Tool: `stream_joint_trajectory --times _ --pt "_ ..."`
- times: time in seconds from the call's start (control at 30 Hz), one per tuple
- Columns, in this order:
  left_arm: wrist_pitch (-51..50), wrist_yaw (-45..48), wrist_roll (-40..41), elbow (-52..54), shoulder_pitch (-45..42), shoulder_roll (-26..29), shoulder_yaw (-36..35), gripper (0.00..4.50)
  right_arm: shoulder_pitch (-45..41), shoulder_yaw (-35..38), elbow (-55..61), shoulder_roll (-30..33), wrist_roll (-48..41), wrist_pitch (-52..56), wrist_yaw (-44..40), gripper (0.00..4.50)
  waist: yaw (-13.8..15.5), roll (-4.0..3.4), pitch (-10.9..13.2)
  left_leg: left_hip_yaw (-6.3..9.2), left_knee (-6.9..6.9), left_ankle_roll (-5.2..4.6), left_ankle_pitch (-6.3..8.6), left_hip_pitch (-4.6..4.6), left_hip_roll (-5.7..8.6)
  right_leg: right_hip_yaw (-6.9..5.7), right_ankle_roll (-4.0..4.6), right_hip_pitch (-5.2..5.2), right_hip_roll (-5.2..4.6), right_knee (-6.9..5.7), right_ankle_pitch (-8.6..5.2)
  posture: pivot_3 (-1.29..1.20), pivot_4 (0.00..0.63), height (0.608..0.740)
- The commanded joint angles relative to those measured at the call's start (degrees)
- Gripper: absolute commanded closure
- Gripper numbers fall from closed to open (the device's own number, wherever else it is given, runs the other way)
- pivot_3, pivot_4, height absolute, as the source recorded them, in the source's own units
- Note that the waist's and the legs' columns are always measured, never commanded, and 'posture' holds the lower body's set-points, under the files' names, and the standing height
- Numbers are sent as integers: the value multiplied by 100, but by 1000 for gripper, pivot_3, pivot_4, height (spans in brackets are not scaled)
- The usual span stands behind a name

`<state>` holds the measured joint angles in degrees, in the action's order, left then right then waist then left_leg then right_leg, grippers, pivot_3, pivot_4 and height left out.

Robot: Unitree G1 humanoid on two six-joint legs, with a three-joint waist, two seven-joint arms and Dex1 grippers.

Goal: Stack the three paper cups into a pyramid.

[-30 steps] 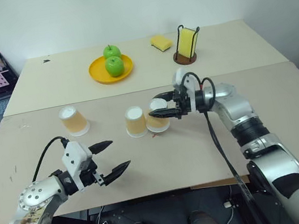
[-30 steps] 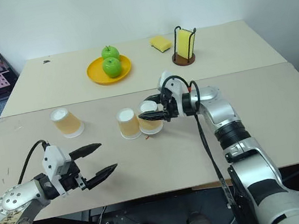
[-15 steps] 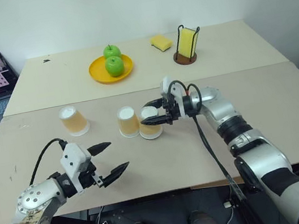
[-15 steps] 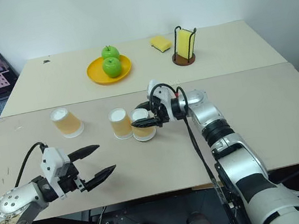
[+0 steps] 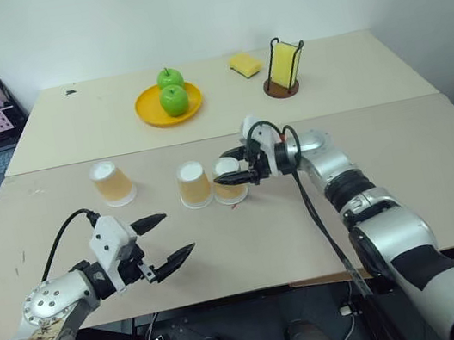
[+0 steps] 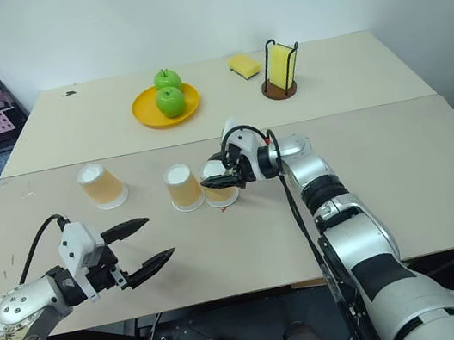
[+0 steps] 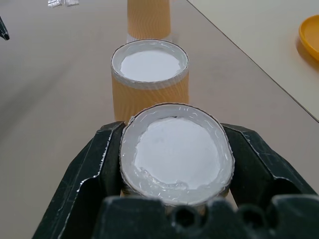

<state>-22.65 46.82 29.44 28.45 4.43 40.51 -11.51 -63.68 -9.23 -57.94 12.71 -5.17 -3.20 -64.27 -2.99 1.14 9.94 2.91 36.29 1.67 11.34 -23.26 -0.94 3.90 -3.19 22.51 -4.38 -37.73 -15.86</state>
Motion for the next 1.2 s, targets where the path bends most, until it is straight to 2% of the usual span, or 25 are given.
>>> stream_joint_trajectory --times 0.03,0.4,0.47,0.57,0.87,1.1,1.2 --pt "15 -24 61 170 -71 35 -91 0 -240 159 -52 -31 32 -217 91 1880 -5 0 0 0 0 0 0 0 0 0 0 0 0 0 0 0 150 732" --pt "8 -79 76 183 -34 0 -71 0 -279 262 -157 -92 94 -207 84 1880 -63 0 0 1 0 0 0 0 0 0 0 0 0 -2 0 0 150 732" --pt "7 -84 80 180 -39 -2 -73 0 -278 282 -149 -107 98 -172 81 872 -71 0 0 1 0 0 0 0 0 0 0 0 0 -2 0 0 150 732" --pt "13 -84 74 174 -42 0 -69 0 -263 270 -115 -121 125 -182 82 17 -86 0 0 2 0 0 0 0 0 0 0 0 0 -2 0 0 150 732" --pt "4 -98 68 147 -71 -6 -51 0 -241 438 287 -47 -73 -62 4 17 -90 -1 1 2 -1 0 0 0 0 0 0 0 0 -3 0 0 150 732" --pt "20 -129 62 132 -27 -33 -74 0 258 569 2220 172 -598 885 -329 17 -81 -1 1 4 -2 0 0 -4 -1 0 0 6 0 -4 0 0 150 732" --pt "-79 -621 102 181 15 -362 -179 0 548 696 3256 301 -945 1545 -212 17 -69 -1 1 4 -1 0 0 -4 0 0 0 5 -2 -6 0 0 150 732"
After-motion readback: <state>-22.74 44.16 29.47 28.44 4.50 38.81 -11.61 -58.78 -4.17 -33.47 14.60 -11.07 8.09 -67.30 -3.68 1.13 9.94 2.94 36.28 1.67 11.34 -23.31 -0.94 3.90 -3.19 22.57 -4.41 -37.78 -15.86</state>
